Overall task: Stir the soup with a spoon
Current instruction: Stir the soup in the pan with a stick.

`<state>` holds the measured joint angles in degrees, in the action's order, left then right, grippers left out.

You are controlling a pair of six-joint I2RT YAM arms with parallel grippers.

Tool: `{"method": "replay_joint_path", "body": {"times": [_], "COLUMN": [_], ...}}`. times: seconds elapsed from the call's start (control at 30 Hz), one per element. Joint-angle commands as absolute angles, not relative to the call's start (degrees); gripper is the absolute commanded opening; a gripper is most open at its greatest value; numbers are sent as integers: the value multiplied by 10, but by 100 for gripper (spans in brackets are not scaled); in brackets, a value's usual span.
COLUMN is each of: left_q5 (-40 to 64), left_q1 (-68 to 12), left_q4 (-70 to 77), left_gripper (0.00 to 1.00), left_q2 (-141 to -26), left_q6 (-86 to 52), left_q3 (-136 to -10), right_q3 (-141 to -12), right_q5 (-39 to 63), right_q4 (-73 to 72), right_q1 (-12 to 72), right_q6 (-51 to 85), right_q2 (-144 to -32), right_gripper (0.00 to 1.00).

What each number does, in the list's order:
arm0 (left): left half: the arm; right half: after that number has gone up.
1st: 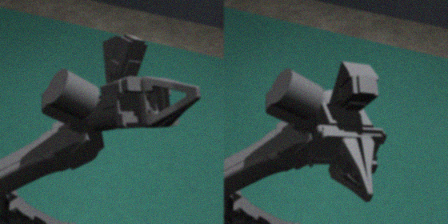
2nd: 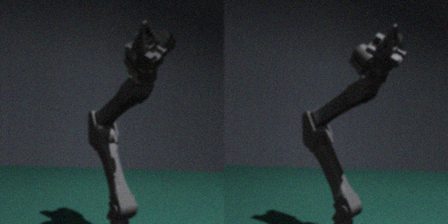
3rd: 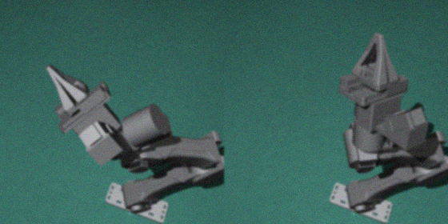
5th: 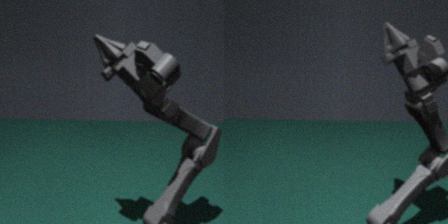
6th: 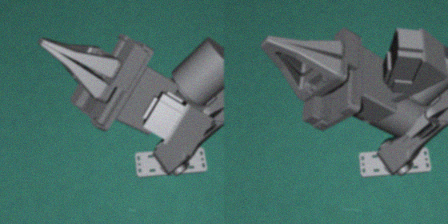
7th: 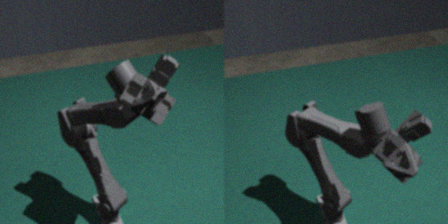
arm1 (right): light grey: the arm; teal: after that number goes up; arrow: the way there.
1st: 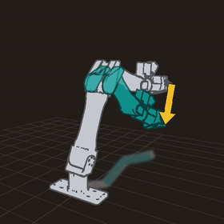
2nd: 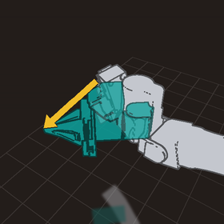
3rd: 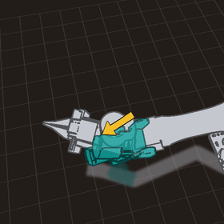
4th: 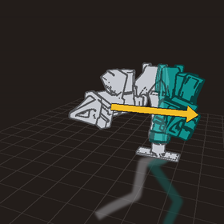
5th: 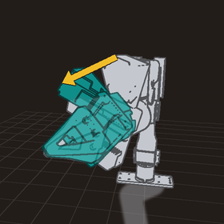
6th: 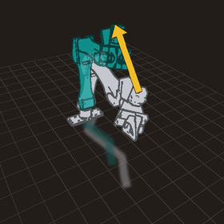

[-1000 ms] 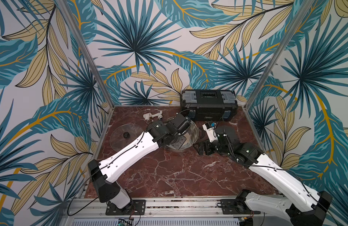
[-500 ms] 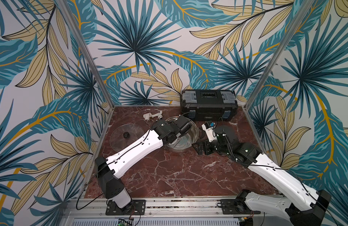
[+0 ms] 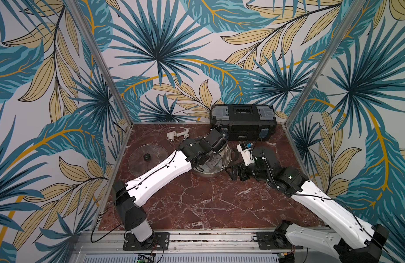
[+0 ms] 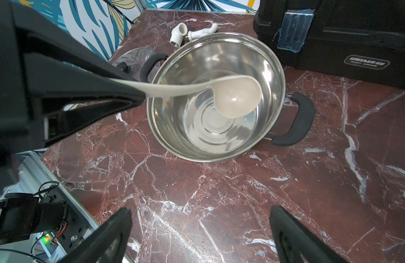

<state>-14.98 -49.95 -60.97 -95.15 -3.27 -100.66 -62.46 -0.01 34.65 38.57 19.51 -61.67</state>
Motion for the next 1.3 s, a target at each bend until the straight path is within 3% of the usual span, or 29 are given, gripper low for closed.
{"method": "replay_joint_path", "body": {"times": [0.0,0.2,0.43,0.83,1.1,1.27], "left_q5": [-93,-91,-165,-294,-226,-130], "left_q1": [-501,-501,-489,-474,-495,-497], "left_q4": [-640,-718,-793,-718,-572,-584], "left_gripper": [0,0,0,0,0,0], "left_q2": [-937,-914,-916,-956,-944,-950], "left_q6": [-51,-61,-57,-25,-26,-52], "left_q3": [-1021,-992,-995,-1041,-1020,-1019], "right_q3": [-617,-619,-620,-619,-613,-613], "right_q5": [-8,-2,3,-8,-19,-26], "right_q4": [359,353,345,364,373,385], "right_q1": [388,388,388,388,388,388], "right_q6": [192,193,196,195,196,196], "right_q2": [-609,-613,-617,-601,-585,-571], "right_gripper": [100,99,100,100,100,99]}}
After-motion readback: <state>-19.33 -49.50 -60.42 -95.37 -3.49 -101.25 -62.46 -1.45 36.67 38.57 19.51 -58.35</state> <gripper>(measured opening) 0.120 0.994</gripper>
